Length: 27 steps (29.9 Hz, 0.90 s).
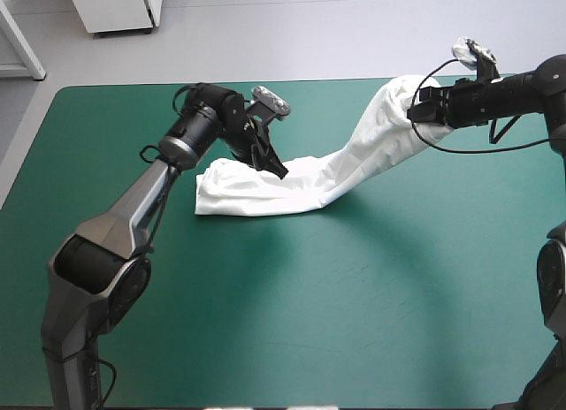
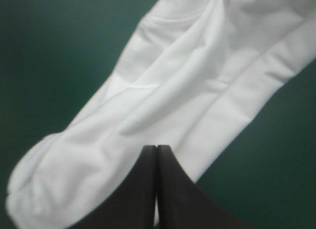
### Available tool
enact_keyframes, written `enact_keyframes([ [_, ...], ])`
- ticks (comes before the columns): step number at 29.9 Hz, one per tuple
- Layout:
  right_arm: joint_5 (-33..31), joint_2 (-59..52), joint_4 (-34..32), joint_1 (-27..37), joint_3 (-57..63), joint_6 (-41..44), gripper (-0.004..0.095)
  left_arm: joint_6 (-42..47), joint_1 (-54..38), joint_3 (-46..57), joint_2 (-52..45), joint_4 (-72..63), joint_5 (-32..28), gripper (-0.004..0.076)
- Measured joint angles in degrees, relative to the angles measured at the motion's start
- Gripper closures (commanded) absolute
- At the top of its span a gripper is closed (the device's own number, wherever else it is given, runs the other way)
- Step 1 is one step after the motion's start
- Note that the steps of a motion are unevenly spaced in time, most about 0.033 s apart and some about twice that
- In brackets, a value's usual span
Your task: Fold the cloth
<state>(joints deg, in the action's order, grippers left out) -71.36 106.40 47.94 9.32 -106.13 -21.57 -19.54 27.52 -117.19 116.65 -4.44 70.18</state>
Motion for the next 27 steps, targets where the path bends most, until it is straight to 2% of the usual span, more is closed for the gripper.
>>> enact_keyframes([
  [8,0.27,0.00,0.32,-2.17,-0.01,0.66,0.0922,0.77,-7.11,-0.24,-14.44,1.36,1.45,0.0746],
  [16,4.25,0.00,2.27,-14.08,-0.01,0.73,0.0922,2.00,-11.06,0.97,-27.22,1.75,1.94,0.0746],
  [27,12.96,5.21,3.14,-28.77,-0.19,2.03,0.0922,2.00,-11.06,18.88,-42.10,1.75,1.94,0.0746],
])
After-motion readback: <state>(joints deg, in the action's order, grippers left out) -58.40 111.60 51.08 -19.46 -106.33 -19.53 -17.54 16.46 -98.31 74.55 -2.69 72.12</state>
